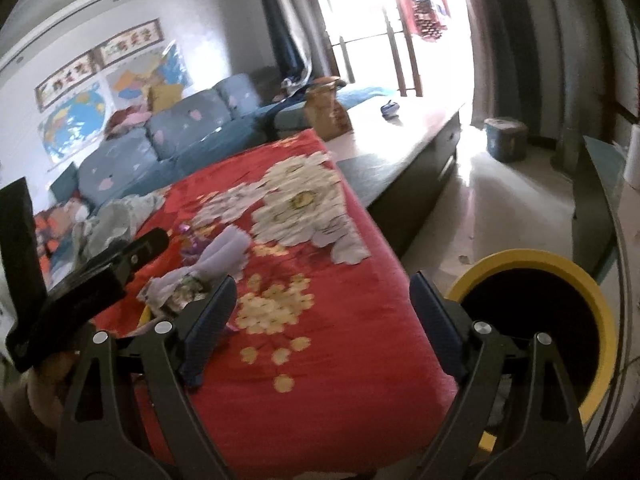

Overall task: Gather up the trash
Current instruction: 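Grasp the red plastic bag with the left gripper while the right gripper grasps a wrapper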

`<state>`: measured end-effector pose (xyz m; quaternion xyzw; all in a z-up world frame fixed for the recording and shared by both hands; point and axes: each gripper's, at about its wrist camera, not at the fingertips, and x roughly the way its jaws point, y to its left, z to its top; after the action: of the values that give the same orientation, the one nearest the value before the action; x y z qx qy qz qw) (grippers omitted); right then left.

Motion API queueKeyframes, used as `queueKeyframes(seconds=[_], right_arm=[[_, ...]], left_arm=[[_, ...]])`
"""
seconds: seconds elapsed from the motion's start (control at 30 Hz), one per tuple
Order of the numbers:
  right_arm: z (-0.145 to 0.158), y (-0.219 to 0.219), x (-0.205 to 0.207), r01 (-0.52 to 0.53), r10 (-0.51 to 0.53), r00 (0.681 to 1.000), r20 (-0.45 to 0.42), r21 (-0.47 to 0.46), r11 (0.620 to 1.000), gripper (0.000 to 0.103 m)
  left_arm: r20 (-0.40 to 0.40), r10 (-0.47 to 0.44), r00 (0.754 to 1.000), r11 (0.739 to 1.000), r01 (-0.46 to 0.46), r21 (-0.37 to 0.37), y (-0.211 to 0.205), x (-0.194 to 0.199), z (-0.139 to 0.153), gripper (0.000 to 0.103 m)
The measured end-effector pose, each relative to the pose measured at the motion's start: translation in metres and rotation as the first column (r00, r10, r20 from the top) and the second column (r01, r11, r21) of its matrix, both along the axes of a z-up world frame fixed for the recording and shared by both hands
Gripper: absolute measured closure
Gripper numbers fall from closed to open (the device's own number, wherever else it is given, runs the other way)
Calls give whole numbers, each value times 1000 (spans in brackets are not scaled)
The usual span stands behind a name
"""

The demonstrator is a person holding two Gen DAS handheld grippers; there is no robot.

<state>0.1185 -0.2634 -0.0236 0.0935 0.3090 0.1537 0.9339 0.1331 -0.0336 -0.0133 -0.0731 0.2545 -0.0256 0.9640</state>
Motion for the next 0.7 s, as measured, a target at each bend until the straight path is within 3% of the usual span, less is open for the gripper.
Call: queueKeyframes(seconds=[0.7], right_arm=[[-16, 100, 4, -244, 240, 968, -78, -56, 968, 23]], left_arm=[[-66, 235, 970, 970, -238, -49, 127, -10, -15, 7]])
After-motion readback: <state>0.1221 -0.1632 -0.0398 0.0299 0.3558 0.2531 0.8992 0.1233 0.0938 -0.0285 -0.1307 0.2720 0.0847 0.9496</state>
